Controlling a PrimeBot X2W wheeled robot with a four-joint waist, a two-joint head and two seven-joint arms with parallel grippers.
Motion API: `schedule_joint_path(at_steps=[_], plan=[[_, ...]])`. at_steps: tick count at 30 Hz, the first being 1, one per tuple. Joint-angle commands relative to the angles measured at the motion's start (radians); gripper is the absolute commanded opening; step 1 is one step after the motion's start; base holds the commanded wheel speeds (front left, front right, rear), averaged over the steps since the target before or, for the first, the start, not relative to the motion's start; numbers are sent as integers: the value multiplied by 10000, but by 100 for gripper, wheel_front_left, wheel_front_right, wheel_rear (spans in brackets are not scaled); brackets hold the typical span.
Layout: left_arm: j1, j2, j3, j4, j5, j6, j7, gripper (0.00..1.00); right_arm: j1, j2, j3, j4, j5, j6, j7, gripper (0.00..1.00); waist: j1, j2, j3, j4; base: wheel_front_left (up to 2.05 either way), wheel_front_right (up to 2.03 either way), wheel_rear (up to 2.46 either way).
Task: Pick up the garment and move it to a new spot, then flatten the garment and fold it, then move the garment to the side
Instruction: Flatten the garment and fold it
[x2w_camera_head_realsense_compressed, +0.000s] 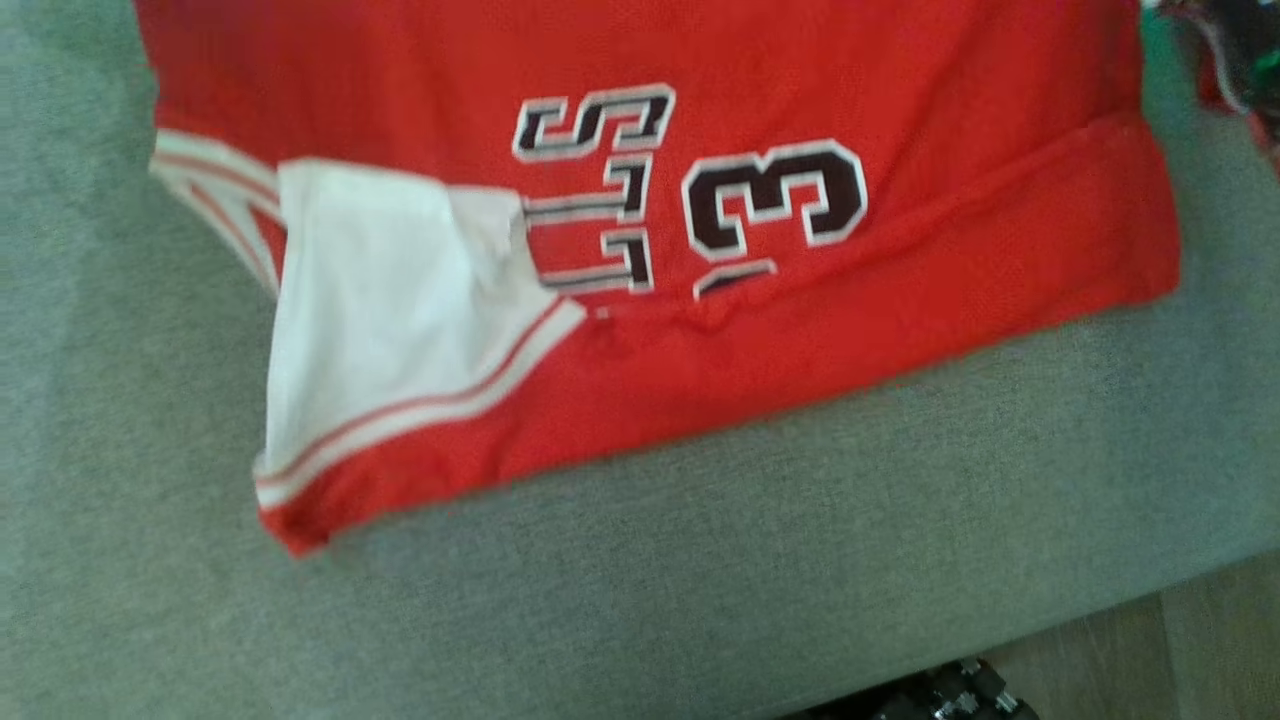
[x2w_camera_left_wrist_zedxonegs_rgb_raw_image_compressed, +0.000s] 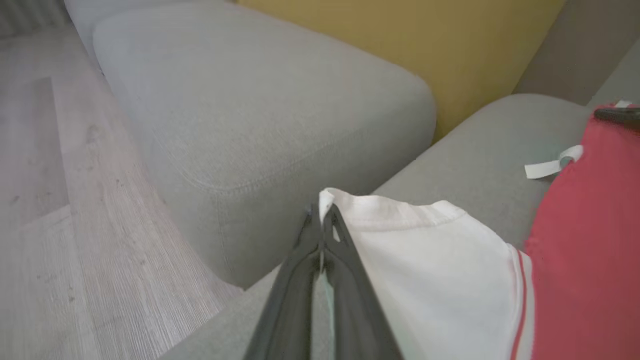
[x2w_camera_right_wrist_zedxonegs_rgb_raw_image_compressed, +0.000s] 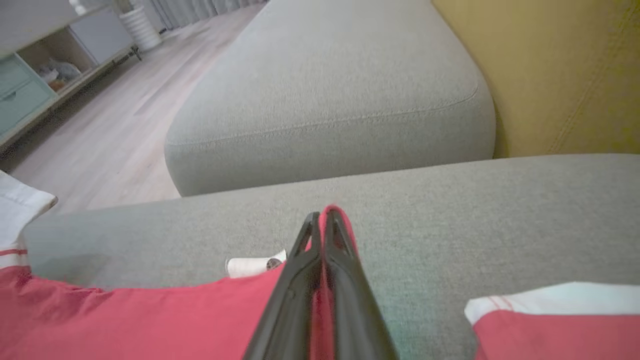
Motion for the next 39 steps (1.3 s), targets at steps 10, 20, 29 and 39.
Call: schedule_joint_path(at_steps=[10, 20, 29, 39], plan=[[-8, 1145, -442, -1181, -1037, 18, -1668, 0, 896, -1481, 431, -1184, 852, 67, -530, 0, 0, 0, -535, 536, 0, 0, 0], [2371, 3066, -1204, -3511, -1242, 392, -2775, 0, 2531, -2733, 741, -2265, 1299, 67, -1308, 0, 0, 0, -1135, 934, 0, 0, 0], [4796, 4353, -1974, -5863, -1095, 1900, -3629, 0, 4174, -3456, 704, -2782, 1626, 67, -1749, 0, 0, 0, -1597, 1250, 0, 0, 0], [6453, 4249, -2706, -6654, -999, 3064, -4475, 0, 5898, -3414, 311, -2929, 1635, 67, -2005, 0, 0, 0, -1799, 1240, 0, 0, 0]])
